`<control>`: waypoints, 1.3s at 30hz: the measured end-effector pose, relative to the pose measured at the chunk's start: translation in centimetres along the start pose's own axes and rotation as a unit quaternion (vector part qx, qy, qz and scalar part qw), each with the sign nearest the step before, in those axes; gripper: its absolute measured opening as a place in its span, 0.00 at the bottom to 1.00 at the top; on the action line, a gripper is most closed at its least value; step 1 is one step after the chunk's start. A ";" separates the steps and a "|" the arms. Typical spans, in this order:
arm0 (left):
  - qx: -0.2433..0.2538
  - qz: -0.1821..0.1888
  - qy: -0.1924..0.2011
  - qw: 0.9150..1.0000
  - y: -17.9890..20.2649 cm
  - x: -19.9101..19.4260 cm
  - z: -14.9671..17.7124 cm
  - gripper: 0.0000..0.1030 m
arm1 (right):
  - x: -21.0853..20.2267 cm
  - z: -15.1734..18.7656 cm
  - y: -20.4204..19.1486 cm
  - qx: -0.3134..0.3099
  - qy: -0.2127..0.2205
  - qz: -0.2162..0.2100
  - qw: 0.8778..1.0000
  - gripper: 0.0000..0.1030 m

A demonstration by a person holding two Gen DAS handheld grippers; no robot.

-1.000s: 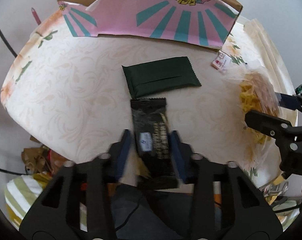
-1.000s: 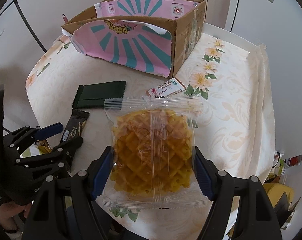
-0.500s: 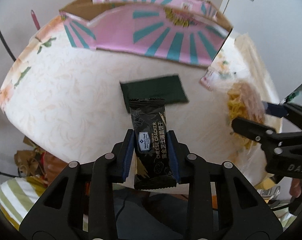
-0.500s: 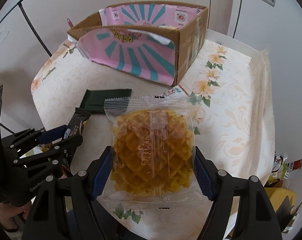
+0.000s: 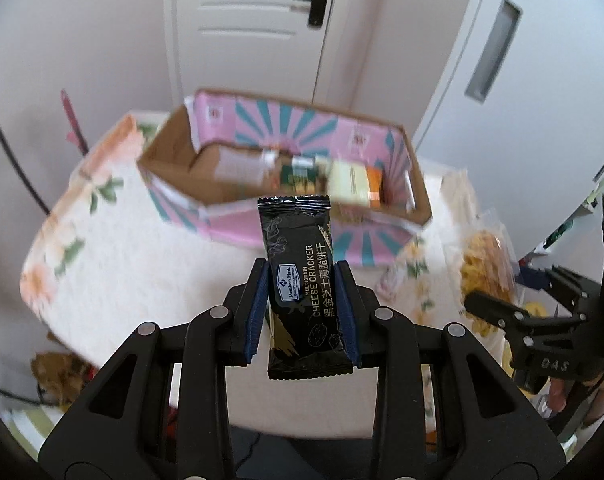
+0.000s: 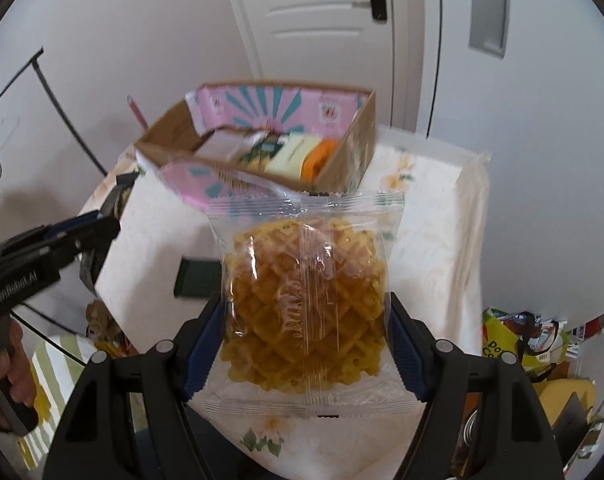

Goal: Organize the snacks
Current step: 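Lower the black bar into the box with the left tool while the right tool drops the waffle packet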

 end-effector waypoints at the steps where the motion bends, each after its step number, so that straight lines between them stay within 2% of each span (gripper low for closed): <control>1: 0.004 0.004 0.002 1.000 -0.1 0.2 -1.2 0.29 | -0.3 -0.7 0.2 0.006 0.006 0.003 1.000 0.69; 6: 0.030 0.019 0.003 0.999 -0.3 2.2 -6.5 0.29 | -1.3 -3.5 0.4 0.029 0.034 0.019 0.999 0.69; 11: 0.047 0.036 -0.029 0.998 -0.6 6.2 -10.3 0.29 | -1.6 -6.5 0.9 0.057 0.055 0.042 0.996 0.69; 16: 0.083 0.046 -0.059 0.994 -0.2 9.9 -12.2 0.29 | -1.4 -8.6 1.4 0.084 0.062 0.064 0.992 0.69; 20: 0.116 0.024 -0.082 0.990 -0.6 12.6 -12.7 0.30 | -0.8 -9.9 1.7 0.104 0.062 0.076 0.990 0.69; 21: 0.123 0.016 -0.089 0.988 -0.9 13.3 -12.6 0.32 | -0.6 -10.1 1.7 0.108 0.061 0.078 0.989 0.69; 22: 0.127 0.011 -0.093 0.987 -1.1 13.6 -12.4 0.47 | -0.5 -10.2 1.7 0.110 0.061 0.079 0.989 0.69; 23: 0.129 0.010 -0.096 0.987 -1.5 14.1 -12.4 0.84 | -0.3 -10.4 1.7 0.114 0.060 0.081 0.988 0.69; 24: 0.130 0.012 -0.095 0.987 -1.7 14.2 -12.5 1.00 | -0.1 -10.6 1.6 0.116 0.060 0.082 0.988 0.69; 26: 0.133 0.023 -0.093 0.986 -2.2 14.2 -12.6 1.00 | 0.4 -11.0 1.5 0.122 0.058 0.085 0.987 0.69; 31: 0.141 0.016 -0.094 0.985 -4.2 13.9 -12.9 1.00 | 1.5 -11.8 0.8 0.132 0.054 0.084 0.986 0.69; 39: 0.135 0.008 -0.077 0.988 -7.7 12.2 -14.4 1.00 | 5.1 -15.4 -1.4 0.120 0.022 0.052 0.991 0.70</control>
Point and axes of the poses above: each gripper's, at about its wrist camera, not at the fingertips, and x roughly the way its jaws point, y to its right, z to its underside, the point moved 10 cm from there along x, roughly the way its jaws point, and after that the axes turned 11 degrees about -x, right-handed, at the moved point
